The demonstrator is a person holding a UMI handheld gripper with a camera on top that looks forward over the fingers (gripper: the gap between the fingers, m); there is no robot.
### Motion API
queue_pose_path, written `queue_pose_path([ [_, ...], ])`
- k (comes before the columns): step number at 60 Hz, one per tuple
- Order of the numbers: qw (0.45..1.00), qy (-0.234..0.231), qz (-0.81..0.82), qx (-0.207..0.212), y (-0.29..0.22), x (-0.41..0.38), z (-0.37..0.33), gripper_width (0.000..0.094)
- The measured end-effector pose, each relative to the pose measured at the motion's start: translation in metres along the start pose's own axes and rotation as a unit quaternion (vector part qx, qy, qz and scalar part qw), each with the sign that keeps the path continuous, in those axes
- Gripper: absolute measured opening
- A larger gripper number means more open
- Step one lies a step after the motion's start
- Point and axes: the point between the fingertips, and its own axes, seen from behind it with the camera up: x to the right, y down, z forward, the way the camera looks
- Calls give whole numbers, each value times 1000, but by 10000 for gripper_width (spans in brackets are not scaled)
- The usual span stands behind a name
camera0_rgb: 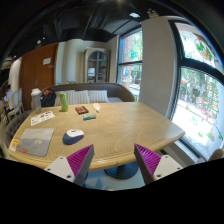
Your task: Arrange mouse
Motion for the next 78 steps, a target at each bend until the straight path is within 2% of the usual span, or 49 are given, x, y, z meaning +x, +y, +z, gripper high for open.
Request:
queue_pose_path([
  [14, 999, -6, -39, -1, -4, -30, 21, 836],
  [40, 989, -122, -67, -47, 51, -175, 103, 837],
  [50, 988, -140, -29, -67, 53, -204, 135, 830],
  [67, 986, -131, -3, -99, 31, -224, 177, 834],
  [78, 988, -103, -23, -111, 22, -233, 204, 832],
])
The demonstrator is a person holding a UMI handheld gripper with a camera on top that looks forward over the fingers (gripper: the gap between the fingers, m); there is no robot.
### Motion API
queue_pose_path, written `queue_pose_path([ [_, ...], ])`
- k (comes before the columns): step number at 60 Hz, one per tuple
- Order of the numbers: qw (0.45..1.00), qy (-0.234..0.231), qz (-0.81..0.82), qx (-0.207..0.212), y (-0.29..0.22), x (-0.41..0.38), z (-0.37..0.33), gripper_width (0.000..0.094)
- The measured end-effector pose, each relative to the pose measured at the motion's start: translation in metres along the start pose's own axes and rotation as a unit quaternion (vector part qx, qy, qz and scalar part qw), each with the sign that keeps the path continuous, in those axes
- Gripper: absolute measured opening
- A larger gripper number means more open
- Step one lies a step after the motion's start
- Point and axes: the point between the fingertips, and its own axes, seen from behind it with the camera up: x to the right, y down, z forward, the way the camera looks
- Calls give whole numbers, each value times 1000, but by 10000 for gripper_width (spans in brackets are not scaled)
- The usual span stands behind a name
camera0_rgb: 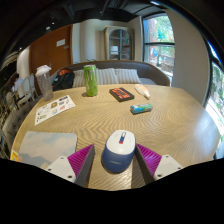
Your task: Arrange mouse
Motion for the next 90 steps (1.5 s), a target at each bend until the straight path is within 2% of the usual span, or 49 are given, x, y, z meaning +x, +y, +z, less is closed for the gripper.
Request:
queue_pose_path([
  [6, 1000, 1, 8, 1, -9, 3, 12, 803],
  [9, 1000, 14, 18, 8, -14, 11, 19, 698],
  [10, 999, 20, 22, 12, -16, 15, 21, 578],
  [20, 998, 43, 48, 7, -14, 21, 16, 435],
  [22, 997, 49, 50, 13, -18, 21, 9, 424],
  [30, 993, 64, 27, 96, -72, -6, -58, 391],
  [34, 990, 33, 25, 136, -99, -48, -101, 389],
  [41, 986, -20, -15, 163, -108, -138, -142, 391],
  [45, 986, -41, -44, 158, -93, -178, -138, 389],
  [53, 990, -78, -59, 103, -37, -235, -104, 389],
  [61, 996, -39, -56, 54, 3, -225, -59, 389],
  [67, 999, -39, -36, 7, 34, -220, -38, 416],
  [75, 997, -69, -24, 9, 34, -222, -41, 549],
  [76, 997, -72, -25, 7, 33, -223, -38, 578],
  [78, 996, -82, -29, 6, 34, -225, -42, 698],
  [79, 996, -85, -31, 5, 35, -225, -45, 782],
  [80, 995, -89, -33, 6, 34, -226, -48, 903],
  [81, 996, -87, -35, 9, 33, -224, -52, 850],
  [82, 995, -90, -37, 14, 32, -223, -56, 839],
  [90, 991, -106, -57, 51, 27, -208, -103, 851],
])
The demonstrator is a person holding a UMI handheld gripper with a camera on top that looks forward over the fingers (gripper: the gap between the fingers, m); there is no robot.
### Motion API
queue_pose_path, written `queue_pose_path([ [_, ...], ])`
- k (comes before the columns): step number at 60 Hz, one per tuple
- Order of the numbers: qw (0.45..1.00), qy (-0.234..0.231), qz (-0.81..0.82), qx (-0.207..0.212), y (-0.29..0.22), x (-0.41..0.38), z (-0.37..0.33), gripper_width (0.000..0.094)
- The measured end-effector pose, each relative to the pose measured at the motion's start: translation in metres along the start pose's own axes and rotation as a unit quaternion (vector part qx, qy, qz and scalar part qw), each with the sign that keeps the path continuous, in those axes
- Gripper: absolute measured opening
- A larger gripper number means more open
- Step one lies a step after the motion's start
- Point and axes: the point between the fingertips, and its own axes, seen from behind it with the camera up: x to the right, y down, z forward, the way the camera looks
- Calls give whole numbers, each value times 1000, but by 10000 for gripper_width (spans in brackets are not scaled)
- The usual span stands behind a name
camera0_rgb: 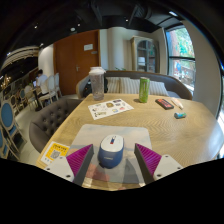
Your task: Arrange mouse
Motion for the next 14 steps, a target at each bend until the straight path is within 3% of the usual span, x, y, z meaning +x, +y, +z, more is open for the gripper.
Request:
queue_pose_path([
  [14, 999, -6, 9, 47, 46, 33, -114, 849],
])
